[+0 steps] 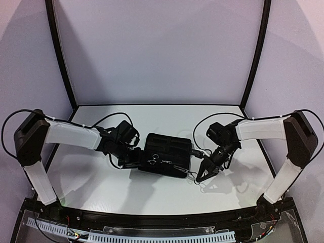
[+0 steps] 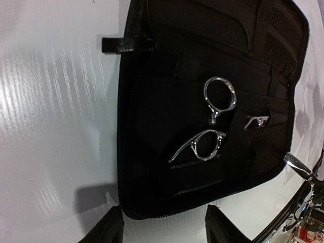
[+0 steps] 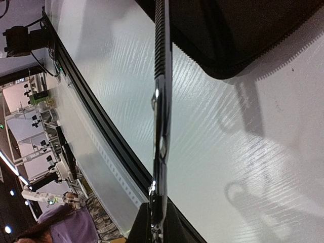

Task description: Sort the hair-cutting tools

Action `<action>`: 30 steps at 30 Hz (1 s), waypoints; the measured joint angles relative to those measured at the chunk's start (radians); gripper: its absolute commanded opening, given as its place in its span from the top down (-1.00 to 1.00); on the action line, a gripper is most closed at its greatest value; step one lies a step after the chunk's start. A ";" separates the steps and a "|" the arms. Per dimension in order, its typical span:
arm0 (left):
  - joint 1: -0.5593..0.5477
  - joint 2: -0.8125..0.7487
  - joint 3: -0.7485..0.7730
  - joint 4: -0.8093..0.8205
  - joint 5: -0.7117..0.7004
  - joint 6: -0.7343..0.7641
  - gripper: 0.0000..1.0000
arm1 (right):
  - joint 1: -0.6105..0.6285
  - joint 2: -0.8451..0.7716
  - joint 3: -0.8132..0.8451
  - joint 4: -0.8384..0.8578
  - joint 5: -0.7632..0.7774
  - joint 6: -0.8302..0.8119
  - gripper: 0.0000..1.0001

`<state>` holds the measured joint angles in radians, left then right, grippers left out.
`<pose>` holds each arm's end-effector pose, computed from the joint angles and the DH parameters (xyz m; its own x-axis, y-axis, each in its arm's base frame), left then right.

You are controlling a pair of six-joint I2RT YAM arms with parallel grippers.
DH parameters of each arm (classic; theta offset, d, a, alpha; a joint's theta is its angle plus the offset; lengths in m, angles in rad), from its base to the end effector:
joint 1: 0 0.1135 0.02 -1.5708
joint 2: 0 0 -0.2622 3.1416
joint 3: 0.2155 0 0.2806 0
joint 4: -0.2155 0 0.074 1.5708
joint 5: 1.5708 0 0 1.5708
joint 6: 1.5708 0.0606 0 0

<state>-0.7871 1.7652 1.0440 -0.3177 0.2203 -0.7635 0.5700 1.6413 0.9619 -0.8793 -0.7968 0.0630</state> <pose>0.2614 -0.2811 0.1201 -0.9715 0.0190 -0.2362 0.1352 0.8630 -0.4867 0.2215 0.1934 0.1331 -0.8644 -0.5018 0.0329 -0.3307 0.6166 0.7144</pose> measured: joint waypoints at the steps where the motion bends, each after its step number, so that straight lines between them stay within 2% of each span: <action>1: -0.007 0.014 0.006 -0.001 -0.003 -0.002 0.05 | -0.006 0.012 0.000 0.001 -0.008 -0.004 1.00; 6: -0.022 0.046 0.026 -0.014 -0.034 -0.019 0.20 | -0.015 0.054 -0.005 0.013 -0.041 -0.018 1.00; 10: -0.023 0.049 0.030 -0.019 -0.058 -0.022 0.23 | -0.015 0.062 -0.011 0.018 -0.068 -0.023 1.00; 22: -0.023 0.067 0.037 -0.041 -0.130 -0.017 0.61 | -0.023 0.138 -0.007 0.017 -0.107 -0.049 1.00; 30: -0.023 0.077 0.051 -0.063 -0.149 -0.003 0.90 | -0.025 0.249 0.102 -0.015 -0.134 -0.118 1.00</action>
<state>-0.8101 1.8426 1.0953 -0.3808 0.0712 -0.7668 0.5455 1.8908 1.0637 -0.8942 -0.9304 -0.0549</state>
